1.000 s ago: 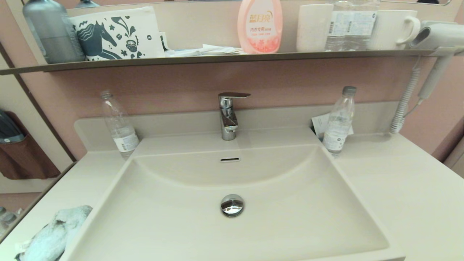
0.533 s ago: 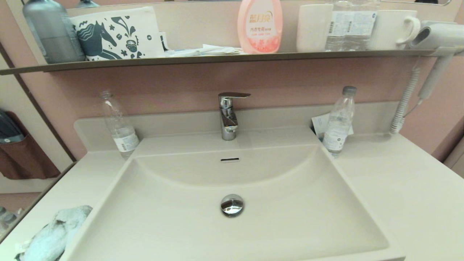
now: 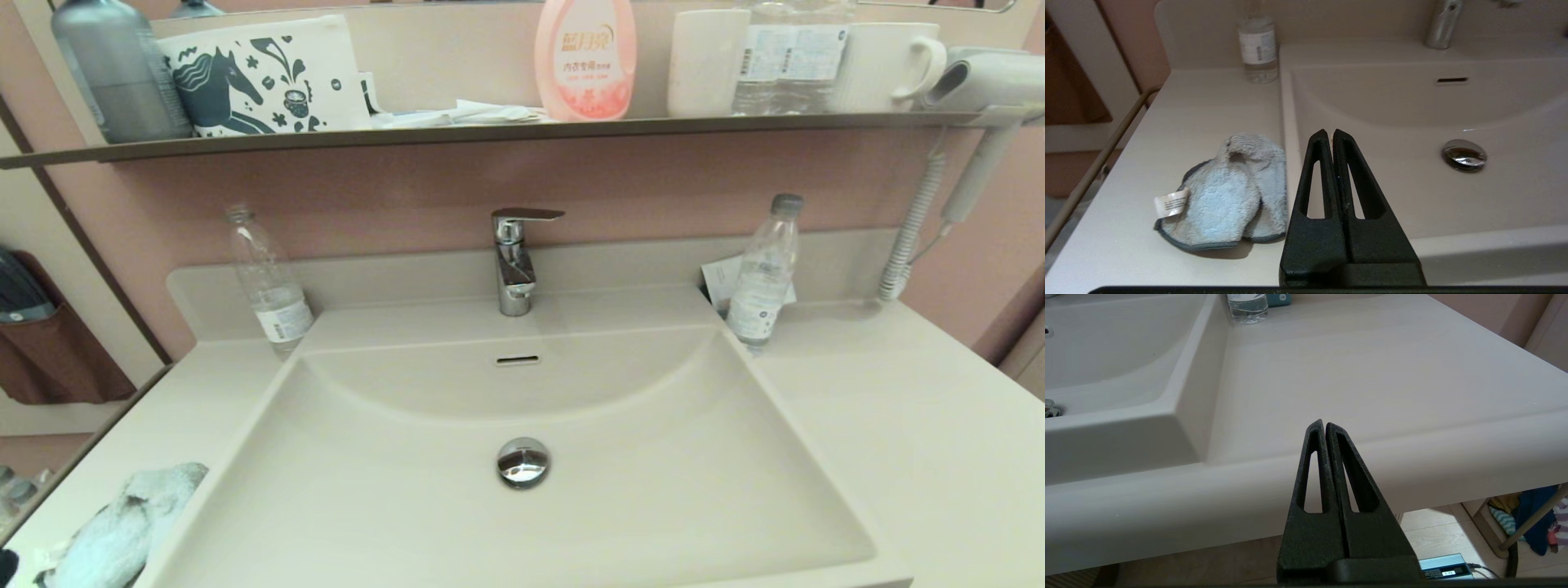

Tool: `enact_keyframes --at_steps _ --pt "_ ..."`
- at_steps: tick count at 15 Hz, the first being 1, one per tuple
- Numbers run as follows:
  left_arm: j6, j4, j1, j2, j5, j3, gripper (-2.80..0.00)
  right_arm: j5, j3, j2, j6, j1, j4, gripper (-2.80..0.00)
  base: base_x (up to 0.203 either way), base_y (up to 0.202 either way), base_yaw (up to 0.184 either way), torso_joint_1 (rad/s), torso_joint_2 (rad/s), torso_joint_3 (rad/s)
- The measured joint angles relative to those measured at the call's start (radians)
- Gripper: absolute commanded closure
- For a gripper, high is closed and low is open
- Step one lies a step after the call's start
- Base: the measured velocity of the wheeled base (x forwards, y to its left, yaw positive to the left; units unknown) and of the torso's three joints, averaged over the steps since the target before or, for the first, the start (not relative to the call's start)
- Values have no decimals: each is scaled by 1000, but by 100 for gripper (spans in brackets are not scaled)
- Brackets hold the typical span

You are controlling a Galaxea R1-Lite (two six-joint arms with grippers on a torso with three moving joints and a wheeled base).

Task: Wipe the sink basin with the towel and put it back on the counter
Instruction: Pick up the cloth

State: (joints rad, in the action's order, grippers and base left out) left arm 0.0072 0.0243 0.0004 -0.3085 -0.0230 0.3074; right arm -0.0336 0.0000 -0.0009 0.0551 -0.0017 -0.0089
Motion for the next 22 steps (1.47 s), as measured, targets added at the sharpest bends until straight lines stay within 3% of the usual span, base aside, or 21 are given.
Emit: enact_keyframes --at_steps 3,5,8,12,17,18,22 --pt "4 196 1 -164 -85 219 0 0 0 0 0 0 0 0 0 0 0 0 0 0" --pt "3 407 1 -263 -129 396 0 0 0 0 0 0 0 0 0 0 0 0 0 0" --pt "-3 685 1 -419 -147 527 0 0 0 0 0 0 0 0 0 0 0 0 0 0" --pt "-25 734 24 -618 -62 560 0 0 0 0 0 0 0 0 0 0 0 0 0 0" --pt "-24 746 162 -823 138 640 0 0 0 0 0 0 0 0 0 0 0 0 0 0" --pt "-13 746 197 -852 159 649 -280 0 0 0 0 0 0 0 0 0 0 0 0 0" --pt "25 748 300 -932 174 707 -280 0 0 0 0 0 0 0 0 0 0 0 0 0"
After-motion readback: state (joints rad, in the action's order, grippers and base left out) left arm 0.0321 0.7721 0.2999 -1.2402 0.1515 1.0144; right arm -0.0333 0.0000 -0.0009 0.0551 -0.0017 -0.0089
